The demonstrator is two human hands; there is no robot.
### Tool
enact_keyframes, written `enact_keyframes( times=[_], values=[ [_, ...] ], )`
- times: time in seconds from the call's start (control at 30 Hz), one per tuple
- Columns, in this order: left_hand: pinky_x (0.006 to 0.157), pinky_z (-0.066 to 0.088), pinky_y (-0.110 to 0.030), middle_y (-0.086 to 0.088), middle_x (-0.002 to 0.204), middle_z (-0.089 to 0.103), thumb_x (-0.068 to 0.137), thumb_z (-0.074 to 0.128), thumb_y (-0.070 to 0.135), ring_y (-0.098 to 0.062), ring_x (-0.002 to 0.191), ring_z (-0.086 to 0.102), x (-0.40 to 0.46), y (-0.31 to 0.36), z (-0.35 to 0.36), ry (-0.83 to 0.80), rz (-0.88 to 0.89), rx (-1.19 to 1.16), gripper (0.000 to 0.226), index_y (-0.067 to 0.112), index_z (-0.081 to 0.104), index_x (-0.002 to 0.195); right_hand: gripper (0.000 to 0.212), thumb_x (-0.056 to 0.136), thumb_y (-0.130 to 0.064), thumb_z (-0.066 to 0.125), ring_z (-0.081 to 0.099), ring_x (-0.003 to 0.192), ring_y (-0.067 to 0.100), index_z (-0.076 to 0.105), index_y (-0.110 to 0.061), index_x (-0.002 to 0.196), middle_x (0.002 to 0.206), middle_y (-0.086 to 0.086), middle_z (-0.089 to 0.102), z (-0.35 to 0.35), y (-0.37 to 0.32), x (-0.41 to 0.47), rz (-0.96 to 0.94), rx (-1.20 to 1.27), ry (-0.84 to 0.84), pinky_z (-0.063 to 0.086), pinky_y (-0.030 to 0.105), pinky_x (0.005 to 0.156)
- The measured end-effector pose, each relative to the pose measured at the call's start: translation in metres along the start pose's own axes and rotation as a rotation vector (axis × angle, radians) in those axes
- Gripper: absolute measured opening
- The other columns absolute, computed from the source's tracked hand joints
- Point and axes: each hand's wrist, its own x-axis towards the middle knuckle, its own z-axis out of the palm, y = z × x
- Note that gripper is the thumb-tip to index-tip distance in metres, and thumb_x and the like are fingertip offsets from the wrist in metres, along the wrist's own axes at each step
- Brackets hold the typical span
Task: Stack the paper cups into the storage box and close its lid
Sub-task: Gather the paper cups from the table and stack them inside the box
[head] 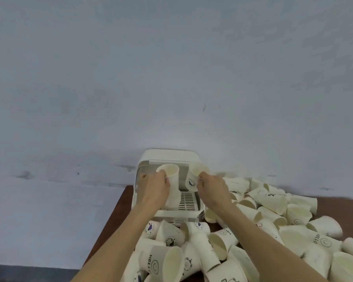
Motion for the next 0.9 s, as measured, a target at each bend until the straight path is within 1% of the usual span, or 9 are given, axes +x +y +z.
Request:
enact_keyframes(
  times=[0.13,0.23,0.37,0.53,0.57,0.63,0.7,0.77,0.9],
  values=[
    [0.084,0.035,-0.034,0.0,0.083,0.066,0.096,0.039,0.023,-0.022,0.08,0.059,0.003,-0.03,-0.002,0.048,-0.072,0.042,0.023,0.019,0.059,0.087,0.024,0.094,-0.017,0.04,0.06,0.078,0.032,0.064,-0.013,0.097,0.084,0.01,0.067,0.019,-0.025,0.005,-0.035,0.05,-0.036,0.049,0.037,0.063],
    [0.081,0.035,-0.034,-0.001,0.084,0.066,0.097,0.04,0.022,-0.021,0.079,0.058,0.003,-0.048,0.001,0.061,-0.103,0.066,0.023,0.017,0.06,0.089,0.025,0.095,-0.019,0.041,0.06,0.079,0.033,0.064,-0.012,0.095,0.085,0.011,0.067,0.032,-0.038,0.008,-0.039,0.065,-0.064,0.047,0.036,0.061],
    [0.08,0.033,-0.033,-0.002,0.087,0.066,0.097,0.041,0.021,-0.021,0.081,0.058,0.0,-0.066,0.009,0.059,-0.103,0.119,0.022,0.017,0.063,0.094,0.024,0.097,-0.02,0.039,0.06,0.081,0.034,0.061,-0.01,0.094,0.09,0.012,0.065,0.053,-0.043,0.008,-0.033,0.01,-0.146,0.045,0.036,0.063],
    [0.082,0.034,-0.032,0.001,0.091,0.066,0.098,0.04,0.023,-0.019,0.085,0.058,-0.002,-0.076,0.021,0.016,-0.083,0.15,0.023,0.019,0.062,0.096,0.019,0.094,-0.008,0.041,0.059,0.086,0.03,0.06,-0.011,0.096,0.095,0.011,0.064,0.071,-0.04,-0.001,-0.051,-0.075,-0.31,0.045,0.037,0.077],
    [0.083,0.034,-0.031,0.001,0.092,0.066,0.099,0.04,0.023,-0.018,0.086,0.058,-0.002,-0.077,0.023,0.004,-0.077,0.154,0.023,0.02,0.062,0.097,0.018,0.094,-0.006,0.041,0.056,0.084,0.03,0.058,-0.011,0.094,0.094,0.011,0.061,0.073,-0.039,-0.003,-0.047,-0.08,-0.33,0.045,0.037,0.077],
    [0.084,0.034,-0.031,0.001,0.095,0.066,0.099,0.039,0.024,-0.018,0.088,0.059,-0.002,-0.078,0.027,-0.018,-0.062,0.163,0.023,0.021,0.062,0.099,0.015,0.092,-0.004,0.041,0.048,0.076,0.028,0.054,-0.011,0.092,0.092,0.011,0.058,0.076,-0.04,-0.008,-0.038,-0.094,-0.361,0.043,0.035,0.069],
    [0.086,0.035,-0.031,0.001,0.097,0.067,0.1,0.038,0.024,-0.019,0.09,0.058,-0.003,-0.079,0.032,-0.035,-0.044,0.168,0.025,0.021,0.063,0.101,0.015,0.091,-0.001,0.04,0.045,0.074,0.026,0.05,-0.012,0.093,0.094,0.012,0.06,0.077,-0.041,-0.012,-0.045,-0.109,-0.385,0.038,0.033,0.063],
    [0.085,0.034,-0.032,0.001,0.099,0.067,0.1,0.038,0.023,-0.019,0.092,0.058,-0.004,-0.08,0.036,-0.052,-0.032,0.172,0.026,0.022,0.064,0.102,0.015,0.09,0.0,0.041,0.045,0.075,0.025,0.048,-0.012,0.095,0.099,0.012,0.062,0.079,-0.043,-0.015,-0.058,-0.12,-0.398,0.036,0.033,0.063],
    [0.085,0.033,-0.031,0.002,0.103,0.066,0.101,0.036,0.024,-0.017,0.095,0.056,-0.007,-0.083,0.043,-0.119,-0.021,0.213,0.03,0.027,0.065,0.107,0.022,0.09,0.0,0.045,0.045,0.08,0.023,0.052,-0.007,0.109,0.104,0.011,0.06,0.084,-0.047,-0.02,-0.083,-0.145,-0.365,0.035,0.032,0.065]
  ],
)
